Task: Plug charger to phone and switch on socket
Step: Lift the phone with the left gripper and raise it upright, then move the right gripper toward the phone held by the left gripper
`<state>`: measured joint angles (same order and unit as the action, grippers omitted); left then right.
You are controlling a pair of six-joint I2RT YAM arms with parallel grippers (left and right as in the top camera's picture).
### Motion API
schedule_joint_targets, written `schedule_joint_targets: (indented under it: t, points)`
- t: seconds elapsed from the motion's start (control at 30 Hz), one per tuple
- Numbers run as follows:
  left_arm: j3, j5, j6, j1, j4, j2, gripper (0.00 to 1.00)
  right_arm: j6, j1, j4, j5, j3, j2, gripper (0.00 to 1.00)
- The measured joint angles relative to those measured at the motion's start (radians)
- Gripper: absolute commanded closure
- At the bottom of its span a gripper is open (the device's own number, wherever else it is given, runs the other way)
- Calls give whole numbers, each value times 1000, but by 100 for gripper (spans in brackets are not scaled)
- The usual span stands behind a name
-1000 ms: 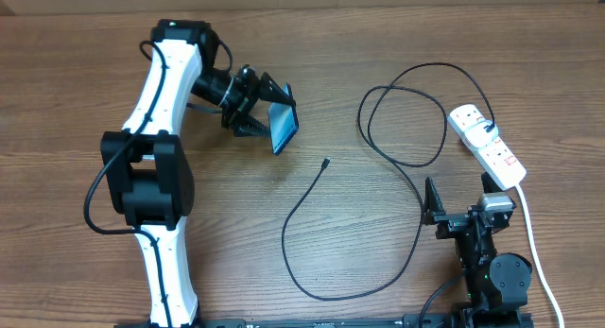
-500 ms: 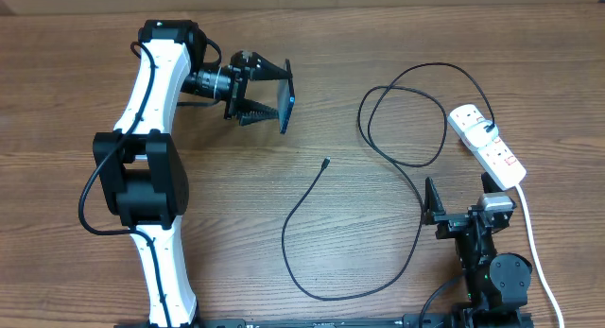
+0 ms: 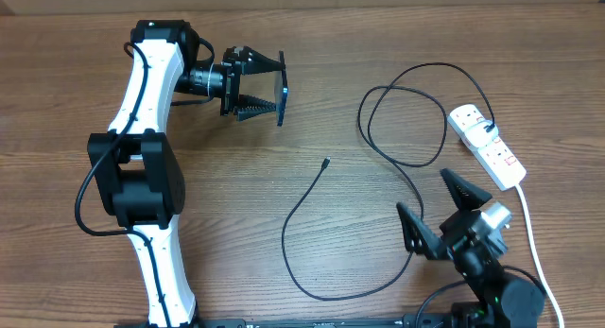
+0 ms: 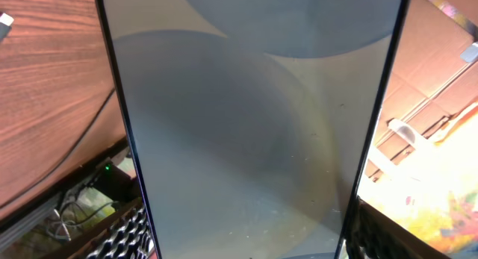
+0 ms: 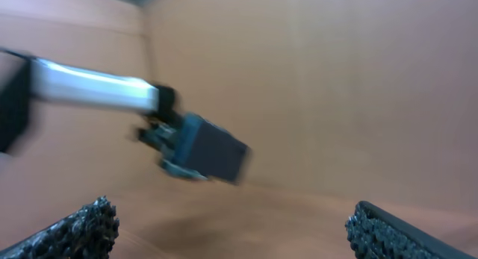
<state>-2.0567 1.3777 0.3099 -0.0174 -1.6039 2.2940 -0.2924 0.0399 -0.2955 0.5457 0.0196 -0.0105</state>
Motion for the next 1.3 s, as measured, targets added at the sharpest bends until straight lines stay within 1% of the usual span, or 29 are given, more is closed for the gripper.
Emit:
schedule_joint_targets:
  t: [0.07, 0.17, 0.27, 0.37, 0.43, 0.5, 0.57, 0.63, 0.73, 0.83, 0.9, 0.97, 1.07, 1.13, 1.23, 1.3]
  points:
    - [0, 7, 0, 0, -7, 0, 28, -45, 0, 1, 47, 21, -1, 0]
    - [0, 28, -4, 0, -8, 0, 28, -81, 0, 129, 77, 103, -19, 0]
    - [0, 49, -11, 0, -9, 0, 29, -62, 0, 385, 77, 275, -108, 0]
    - [0, 61, -19, 0, -14, 0, 29, 23, 0, 663, 58, 490, -267, 0]
    - [-1, 67, -23, 0, -16, 0, 29, 92, 0, 781, 44, 607, -385, 0]
    - [-1, 72, -23, 0, -17, 0, 28, 130, 0, 840, 56, 683, -500, 0]
    - [-1, 77, -23, 0, -17, 0, 28, 127, 0, 845, 104, 725, -614, 0]
    - [-1, 81, -23, 0, -19, 0, 28, 100, 0, 826, 172, 732, -711, 0]
    - [-1, 85, -25, 0, -24, 0, 28, 39, 1, 749, 275, 732, -858, 1]
    - [-1, 85, -26, 0, -24, 0, 28, 7, 19, 789, 299, 746, -952, 1]
    - [-1, 86, -26, 0, -24, 0, 28, -9, 67, 875, 249, 787, -1004, 1]
    - [-1, 86, -26, 0, -24, 0, 28, -21, 150, 995, 139, 869, -1047, 1]
    - [-1, 87, -26, 0, -24, 0, 28, -37, 318, 1174, -97, 1052, -1109, 1]
    - [-1, 87, -26, 0, -24, 0, 28, -80, 453, 1272, -293, 1212, -1168, 0]
    - [-1, 89, -26, -1, -24, 0, 28, -146, 594, 1331, -516, 1389, -1252, 0]
    - [-1, 89, -26, -1, -28, 0, 28, -175, 664, 1305, -628, 1472, -1309, 0]
